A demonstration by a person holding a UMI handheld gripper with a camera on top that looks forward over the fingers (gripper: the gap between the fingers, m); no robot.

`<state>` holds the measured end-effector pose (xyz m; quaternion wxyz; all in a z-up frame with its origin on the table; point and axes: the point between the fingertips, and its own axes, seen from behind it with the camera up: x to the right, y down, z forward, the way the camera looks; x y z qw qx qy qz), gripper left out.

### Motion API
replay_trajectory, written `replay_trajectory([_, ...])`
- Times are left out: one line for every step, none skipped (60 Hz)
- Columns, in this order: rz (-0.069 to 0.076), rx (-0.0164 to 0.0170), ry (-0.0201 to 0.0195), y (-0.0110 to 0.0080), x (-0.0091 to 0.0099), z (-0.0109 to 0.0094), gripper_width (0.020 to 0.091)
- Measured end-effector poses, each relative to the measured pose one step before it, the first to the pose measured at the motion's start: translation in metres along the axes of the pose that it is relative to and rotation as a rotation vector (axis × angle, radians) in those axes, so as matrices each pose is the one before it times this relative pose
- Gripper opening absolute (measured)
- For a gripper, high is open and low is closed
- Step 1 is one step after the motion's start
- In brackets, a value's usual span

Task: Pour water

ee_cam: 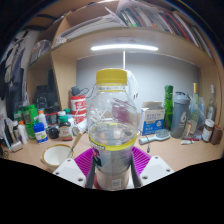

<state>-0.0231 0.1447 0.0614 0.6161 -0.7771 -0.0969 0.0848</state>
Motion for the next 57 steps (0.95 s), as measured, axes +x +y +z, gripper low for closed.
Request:
replay_trajectory([-0.0022, -0.00801, -0.00091, 0.00044, -0.00002, 0.00005, 0.0563])
replay_trajectory([-0.0043, -0.01197, -0.00124, 0.00100, -0.00008, -0.00003, 0.0577])
replay_trajectory([-0.0061, -0.01824, -0.00168, 0.00207, -0.00011, -0.00006, 0.0597])
replay_trajectory([-0.0087, -0.02903, -0.00550, 0.00355, 0.00011, 0.00018, 0.0621])
replay_trajectory([-0.0064, -0.03675, -0.00457, 0.00578, -0.00080, -0.00046, 0.0646])
replay_trajectory([-0.0020, -0.03590, -0.00579, 0.00586, -0.00107, -0.00072, 0.0673])
replay_trajectory([0.0038, -0.03067, -0.01102, 0.00503, -0.00233, -0.00097, 0.0711])
replay_trajectory([0.0071, -0.02450, -0.01484, 0.00367, -0.00301, -0.00153, 0.0743])
replay_trajectory([0.0093, -0.01797, -0.01609, 0.00259, -0.00304, -0.00198, 0.0782])
replay_trajectory([0.0104, -0.01285, -0.01380, 0.00178, -0.00274, -0.00222, 0.0831])
replay_trajectory([0.0096, -0.01105, -0.01098, 0.00157, -0.00166, -0.00249, 0.0866])
replay_trajectory([0.0086, -0.00874, -0.00714, 0.00232, -0.00054, -0.00292, 0.0856])
replay_trajectory([0.0062, -0.00814, -0.00521, 0.00122, 0.00030, -0.00329, 0.0852])
replay_trajectory([0.0035, -0.00552, 0.00043, 0.00052, 0.00095, -0.00362, 0.0850])
replay_trajectory([0.0012, -0.00426, 0.00244, 0.00069, 0.00135, -0.00391, 0.0848])
replay_trajectory([-0.0008, -0.00410, 0.00326, 0.00062, 0.00136, -0.00432, 0.0848])
replay_trajectory([-0.0004, -0.00365, 0.00317, 0.00075, 0.00130, -0.00472, 0.0847])
replay_trajectory([-0.0007, -0.00470, 0.00363, 0.00119, 0.00130, -0.00500, 0.0847])
replay_trajectory([-0.0020, -0.00533, 0.00319, 0.00107, 0.00119, -0.00559, 0.0845])
replay_trajectory([-0.0026, -0.00417, 0.00024, 0.00066, 0.00042, -0.00567, 0.0841])
replay_trajectory([-0.0022, -0.00415, -0.00191, -0.00042, -0.00040, -0.00680, 0.0842])
replay_trajectory([-0.0012, -0.00248, -0.00424, 0.00070, -0.00010, -0.00616, 0.0839])
replay_trajectory([0.0018, -0.00311, -0.00336, 0.00061, -0.00049, -0.00673, 0.0839])
replay_trajectory([0.0030, -0.00282, -0.00426, 0.00043, -0.00025, -0.00676, 0.0839])
replay_trajectory([0.0028, -0.00244, -0.00466, 0.00016, -0.00033, -0.00666, 0.0838])
replay_trajectory([0.0020, -0.00432, -0.00384, 0.00033, 0.00008, -0.00711, 0.0838])
replay_trajectory([0.0016, -0.00530, -0.00185, 0.00018, 0.00058, -0.00758, 0.0839])
replay_trajectory([0.0025, -0.00349, -0.00098, -0.00059, 0.00064, -0.00801, 0.0840])
replay_trajectory([0.0031, -0.00300, 0.00006, -0.00110, -0.00003, -0.00791, 0.0840])
replay_trajectory([0.0041, -0.00103, -0.00171, -0.00128, 0.00102, -0.00861, 0.0841])
replay_trajectory([0.0047, -0.00273, -0.00265, -0.00112, 0.00070, -0.00846, 0.0839])
replay_trajectory([0.0043, -0.00427, -0.00335, -0.00089, 0.00052, -0.00868, 0.0840])
replay_trajectory([0.0039, -0.00364, -0.00422, -0.00104, 0.00011, -0.00909, 0.0841])
replay_trajectory([0.0037, -0.00088, -0.00496, -0.00181, 0.00027, -0.00947, 0.0842])
replay_trajectory([0.0044, 0.00180, -0.00472, -0.00239, 0.00026, -0.00958, 0.0842])
replay_trajectory([0.0048, 0.00227, -0.00386, -0.00284, 0.00032, -0.00954, 0.0841])
replay_trajectory([0.0052, 0.00153, -0.00288, -0.00256, 0.00086, -0.00987, 0.0839])
replay_trajectory([0.0069, 0.00169, 0.00042, -0.00317, -0.00034, -0.00834, 0.0840])
replay_trajectory([0.0063, 0.00190, -0.00099, -0.00314, 0.00117, -0.00994, 0.0841])
replay_trajectory([0.0039, 0.00165, -0.00070, -0.00253, 0.00144, -0.00943, 0.0839])
replay_trajectory([0.0009, -0.00083, -0.00169, -0.00210, 0.00168, -0.00887, 0.0840])
replay_trajectory([-0.0007, -0.00213, -0.00061, -0.00172, 0.00178, -0.00848, 0.0839])
replay_trajectory([-0.0016, -0.00088, 0.00136, -0.00193, 0.00248, -0.00820, 0.0840])
replay_trajectory([-0.0018, 0.00140, 0.00180, -0.00232, 0.00256, -0.00824, 0.0841])
replay_trajectory([-0.0015, 0.00179, 0.00122, -0.00253, 0.00245, -0.00791, 0.0838])
replay_trajectory([-0.0027, 0.00225, -0.00032, -0.00262, 0.00243, -0.00772, 0.0841])
replay_trajectory([-0.0023, 0.00315, -0.00158, -0.00258, 0.00206, -0.00724, 0.0840])
replay_trajectory([-0.0024, 0.00409, -0.00234, -0.00294, 0.00194, -0.00692, 0.0839])
replay_trajectory([-0.0026, 0.00259, -0.00384, -0.00303, 0.00205, -0.00617, 0.0839])
replay_trajectory([-0.0031, 0.00257, -0.00206, -0.00230, 0.00186, -0.00609, 0.0840])
replay_trajectory([-0.0009, 0.00070, -0.00150, -0.00168, 0.00216, -0.00601, 0.0840])
replay_trajectory([0.0007, 0.00022, -0.00187, -0.00209, 0.00282, -0.00566, 0.0841])
replay_trajectory([0.0028, 0.00378, -0.00098, -0.00188, 0.00291, -0.00541, 0.0840])
replay_trajectory([0.0035, 0.00566, -0.00017, -0.00228, 0.00306, -0.00477, 0.0840])
replay_trajectory([0.0038, 0.00545, -0.00135, -0.00226, 0.00276, -0.00435, 0.0842])
replay_trajectory([0.0026, 0.00500, -0.00249, -0.00229, 0.00268, -0.00377, 0.0840])
replay_trajectory([0.0011, 0.00348, -0.00394, -0.00200, 0.00264, -0.00383, 0.0840])
